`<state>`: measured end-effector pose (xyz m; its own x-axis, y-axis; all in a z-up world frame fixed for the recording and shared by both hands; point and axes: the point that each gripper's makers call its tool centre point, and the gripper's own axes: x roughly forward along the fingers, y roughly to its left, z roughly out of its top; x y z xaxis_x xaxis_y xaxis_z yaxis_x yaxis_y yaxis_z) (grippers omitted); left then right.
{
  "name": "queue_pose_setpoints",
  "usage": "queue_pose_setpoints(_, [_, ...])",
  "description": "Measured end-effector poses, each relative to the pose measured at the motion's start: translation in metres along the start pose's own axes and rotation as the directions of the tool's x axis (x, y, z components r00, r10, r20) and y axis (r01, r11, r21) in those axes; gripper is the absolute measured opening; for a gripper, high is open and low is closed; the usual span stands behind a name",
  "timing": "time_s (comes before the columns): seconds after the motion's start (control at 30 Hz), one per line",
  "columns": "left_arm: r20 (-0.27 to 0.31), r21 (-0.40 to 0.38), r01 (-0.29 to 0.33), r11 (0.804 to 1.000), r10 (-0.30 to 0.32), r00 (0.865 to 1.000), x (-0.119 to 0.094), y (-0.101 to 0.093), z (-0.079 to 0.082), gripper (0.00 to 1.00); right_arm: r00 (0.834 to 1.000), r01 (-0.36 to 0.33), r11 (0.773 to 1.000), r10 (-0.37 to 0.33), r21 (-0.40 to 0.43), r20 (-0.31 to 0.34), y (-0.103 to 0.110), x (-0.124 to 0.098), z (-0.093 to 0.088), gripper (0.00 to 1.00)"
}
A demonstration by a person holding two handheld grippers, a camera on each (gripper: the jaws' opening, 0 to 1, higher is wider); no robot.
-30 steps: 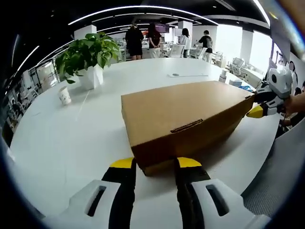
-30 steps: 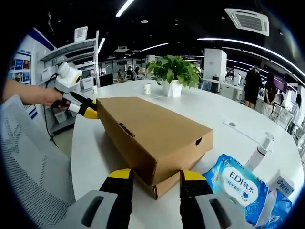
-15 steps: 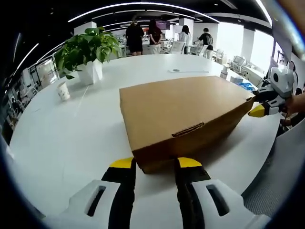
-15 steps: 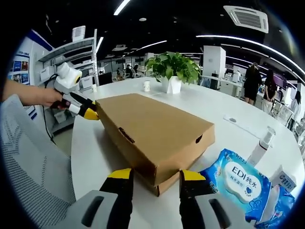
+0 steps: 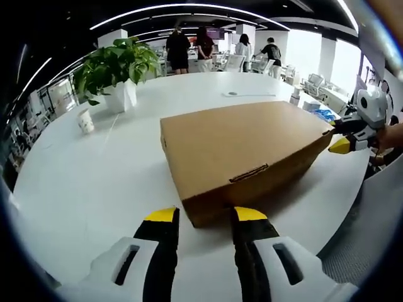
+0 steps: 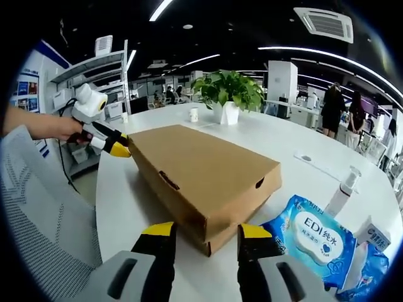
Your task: Operate the shoe box by opening the lid, removing the specified soft item, and placing it in the target area until the item is outside and the box remains undamaged.
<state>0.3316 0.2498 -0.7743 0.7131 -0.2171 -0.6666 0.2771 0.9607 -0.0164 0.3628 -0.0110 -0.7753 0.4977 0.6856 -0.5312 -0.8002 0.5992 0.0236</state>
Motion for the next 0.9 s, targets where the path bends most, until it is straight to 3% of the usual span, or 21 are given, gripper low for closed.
queue_pose_setpoints(0.43, [0.031, 0.025, 0.024, 0.999, -0.024, 0.999, -0.004, -0.002, 0.012, 0.32, 0.999, -0.012, 1.0, 0.013, -0.013, 0.049, 0.002, 0.001, 0.021, 0.36])
queue_pose_setpoints(0.9, [0.035, 0.024, 0.026, 0.999, -0.027, 0.999, 0.003, -0.003, 0.013, 0.34, 1.0, -0.004, 1.0, 0.004, 0.007, 0.031, 0.0, 0.006, 0.017, 0.35])
